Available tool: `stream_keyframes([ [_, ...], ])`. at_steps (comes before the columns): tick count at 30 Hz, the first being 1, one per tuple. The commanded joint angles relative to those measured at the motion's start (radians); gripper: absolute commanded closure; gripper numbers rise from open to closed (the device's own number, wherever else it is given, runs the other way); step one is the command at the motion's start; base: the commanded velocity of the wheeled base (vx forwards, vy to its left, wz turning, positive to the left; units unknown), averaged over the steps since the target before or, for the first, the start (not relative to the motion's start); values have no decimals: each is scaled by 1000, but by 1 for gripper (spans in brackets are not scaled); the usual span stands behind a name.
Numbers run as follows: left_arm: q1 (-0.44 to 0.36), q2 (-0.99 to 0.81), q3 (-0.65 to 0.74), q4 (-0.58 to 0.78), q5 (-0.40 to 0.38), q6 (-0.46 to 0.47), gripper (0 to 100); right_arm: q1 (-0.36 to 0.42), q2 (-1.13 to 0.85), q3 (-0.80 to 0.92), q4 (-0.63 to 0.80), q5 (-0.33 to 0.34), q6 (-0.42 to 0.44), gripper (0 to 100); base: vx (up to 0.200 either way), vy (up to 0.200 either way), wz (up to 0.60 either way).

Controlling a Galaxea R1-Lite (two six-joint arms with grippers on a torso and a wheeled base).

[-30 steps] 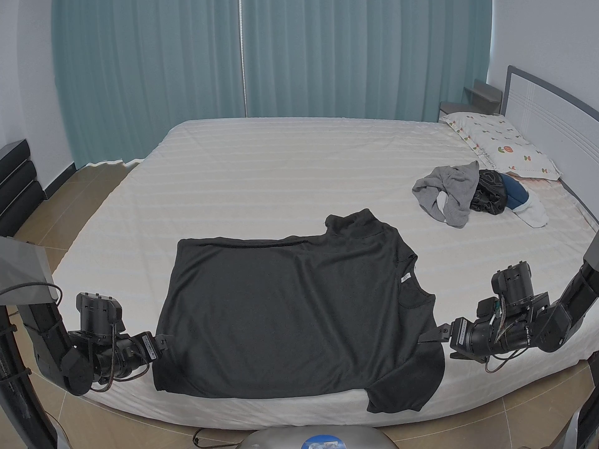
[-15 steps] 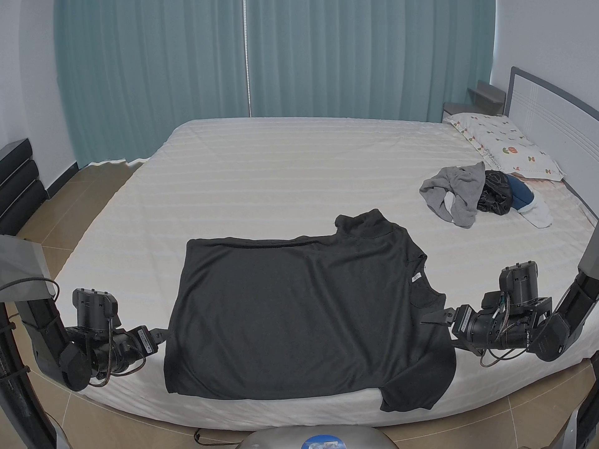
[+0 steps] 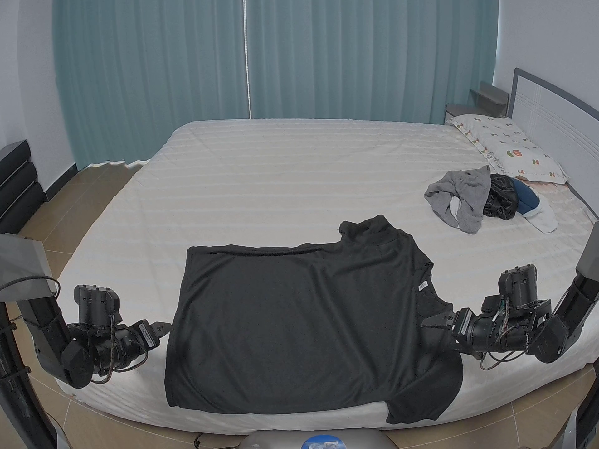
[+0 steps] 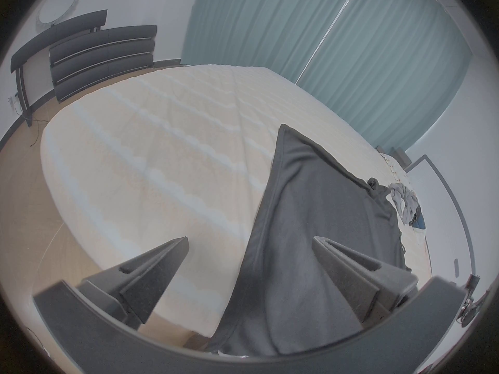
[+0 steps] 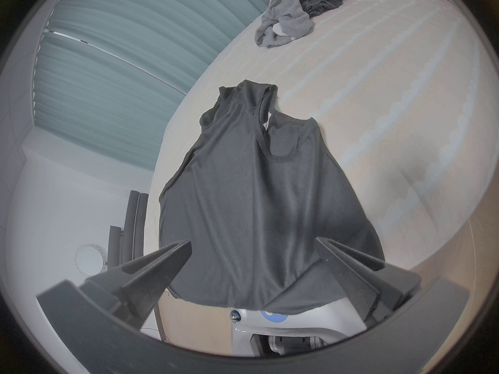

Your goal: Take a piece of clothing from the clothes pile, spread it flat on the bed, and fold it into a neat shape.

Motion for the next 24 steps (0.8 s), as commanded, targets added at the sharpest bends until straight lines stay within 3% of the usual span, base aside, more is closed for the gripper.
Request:
stream_keyframes([
  [1,0,2,-26,-1,0,-36,0,2,0,-2,0,0,0,0,0,0,0],
  [4,-3,4,-61,4,0,-84,0,2,-1,-3,-1,-1,0,0,0,0,0],
  [11,-3,19,-182,15,0,-88,0,0,-4,0,-1,-1,0,0,0,0,0],
  [16,-3,79,-336,87,-2,-88,0,-1,-3,1,-1,-1,0,0,0,0,0],
  [24,-2,303,-727,249,-46,-90,0,-1,3,9,-1,0,3,0,0,0,0],
])
